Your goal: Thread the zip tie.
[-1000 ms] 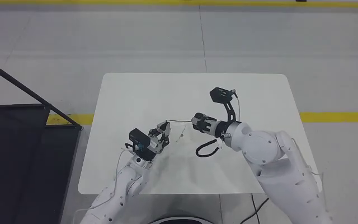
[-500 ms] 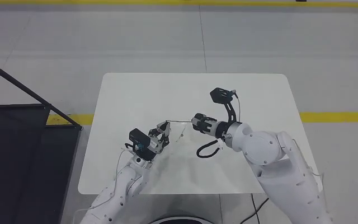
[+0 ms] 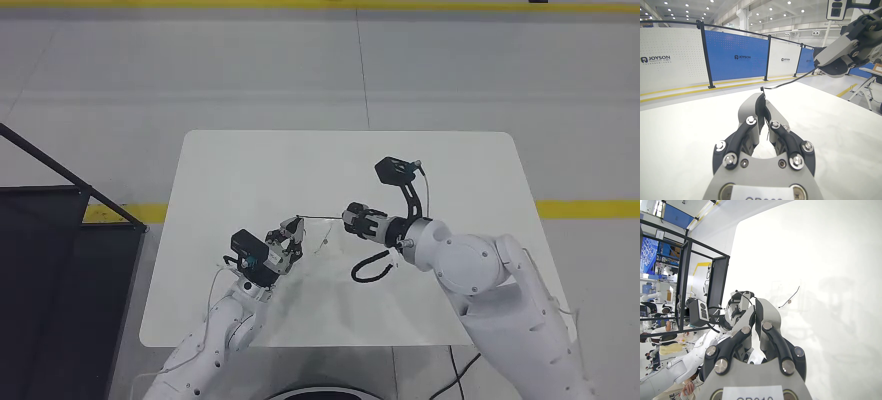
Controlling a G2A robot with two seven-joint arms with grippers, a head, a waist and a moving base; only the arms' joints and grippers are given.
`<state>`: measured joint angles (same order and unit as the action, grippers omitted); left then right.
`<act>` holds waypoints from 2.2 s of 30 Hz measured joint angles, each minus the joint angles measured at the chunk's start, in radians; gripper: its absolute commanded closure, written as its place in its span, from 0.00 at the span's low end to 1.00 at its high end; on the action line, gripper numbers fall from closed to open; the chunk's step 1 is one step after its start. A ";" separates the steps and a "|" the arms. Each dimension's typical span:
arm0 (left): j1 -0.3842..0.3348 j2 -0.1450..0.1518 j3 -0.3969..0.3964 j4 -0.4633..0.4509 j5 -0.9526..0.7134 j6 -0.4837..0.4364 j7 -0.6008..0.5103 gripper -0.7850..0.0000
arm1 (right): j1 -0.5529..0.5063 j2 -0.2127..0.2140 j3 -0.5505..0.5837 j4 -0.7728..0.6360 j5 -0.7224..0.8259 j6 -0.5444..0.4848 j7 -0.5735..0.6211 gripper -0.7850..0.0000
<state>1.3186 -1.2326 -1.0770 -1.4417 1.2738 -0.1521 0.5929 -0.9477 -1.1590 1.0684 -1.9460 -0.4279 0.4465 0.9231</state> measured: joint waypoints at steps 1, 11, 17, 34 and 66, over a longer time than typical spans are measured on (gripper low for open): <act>0.000 0.000 0.000 0.000 0.000 0.000 0.000 1.00 | 0.001 0.000 -0.001 0.000 -0.001 0.001 0.001 1.00; 0.000 0.000 0.000 0.000 0.000 0.000 0.000 1.00 | 0.016 -0.004 -0.012 0.013 -0.003 0.016 0.003 1.00; 0.000 0.000 0.000 0.000 0.000 0.000 0.000 1.00 | 0.022 -0.007 -0.018 0.013 0.001 0.016 0.002 1.00; 0.000 0.000 0.000 0.000 0.000 0.000 0.000 1.00 | 0.004 -0.013 -0.017 -0.009 0.030 -0.016 -0.049 1.00; 0.000 0.000 0.000 0.000 0.000 0.000 0.000 1.00 | -0.035 -0.013 0.020 -0.013 0.112 -0.130 -0.063 1.00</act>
<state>1.3186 -1.2326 -1.0770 -1.4417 1.2738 -0.1521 0.5929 -0.9826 -1.1717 1.0885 -1.9591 -0.3160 0.3162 0.8600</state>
